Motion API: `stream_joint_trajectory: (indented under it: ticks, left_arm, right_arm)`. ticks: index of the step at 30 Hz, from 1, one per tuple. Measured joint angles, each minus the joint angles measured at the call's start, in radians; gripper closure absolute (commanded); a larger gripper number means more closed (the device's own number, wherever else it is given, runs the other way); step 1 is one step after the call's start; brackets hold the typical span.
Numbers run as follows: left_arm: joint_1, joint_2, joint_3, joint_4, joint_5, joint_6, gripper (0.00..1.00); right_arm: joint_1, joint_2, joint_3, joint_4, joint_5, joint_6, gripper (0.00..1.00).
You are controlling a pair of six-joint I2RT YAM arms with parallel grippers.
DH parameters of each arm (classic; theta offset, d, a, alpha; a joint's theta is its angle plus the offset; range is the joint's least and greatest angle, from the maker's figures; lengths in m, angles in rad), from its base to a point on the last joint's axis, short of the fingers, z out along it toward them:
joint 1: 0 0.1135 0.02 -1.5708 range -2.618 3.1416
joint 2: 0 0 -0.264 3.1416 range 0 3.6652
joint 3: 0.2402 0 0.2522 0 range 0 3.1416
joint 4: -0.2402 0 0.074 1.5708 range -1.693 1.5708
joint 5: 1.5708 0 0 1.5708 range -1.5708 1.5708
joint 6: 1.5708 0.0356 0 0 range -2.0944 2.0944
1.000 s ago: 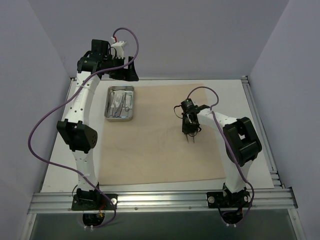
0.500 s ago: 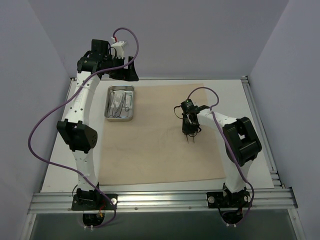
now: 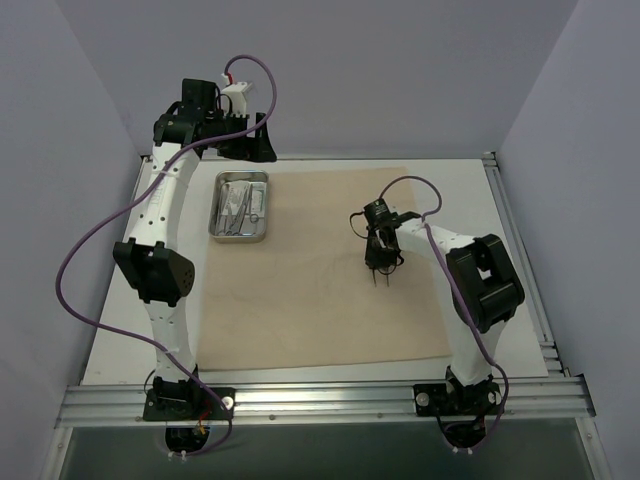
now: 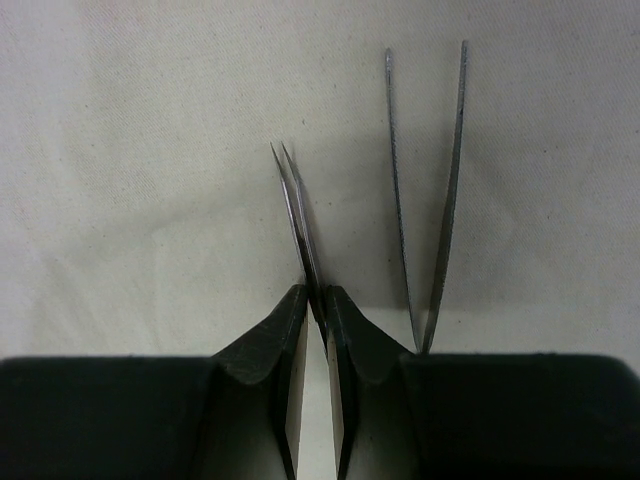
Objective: Open and lay out the surgical kit
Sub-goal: Adjust the medical item in the surgical kit.
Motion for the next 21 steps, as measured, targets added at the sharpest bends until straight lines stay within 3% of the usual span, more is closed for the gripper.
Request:
stream_joint_trajectory:
  ticks: [13,21]
  left_arm:
    - [0.0,0.0,0.0,0.0,0.0,0.0,0.06]
    - [0.0,0.0,0.0,0.0,0.0,0.0,0.06]
  right_arm:
    - [-0.026,-0.015,-0.031,0.028,-0.005,0.034,0.92]
    - [-0.026,-0.016,-0.031,0.034,-0.014,0.026,0.85]
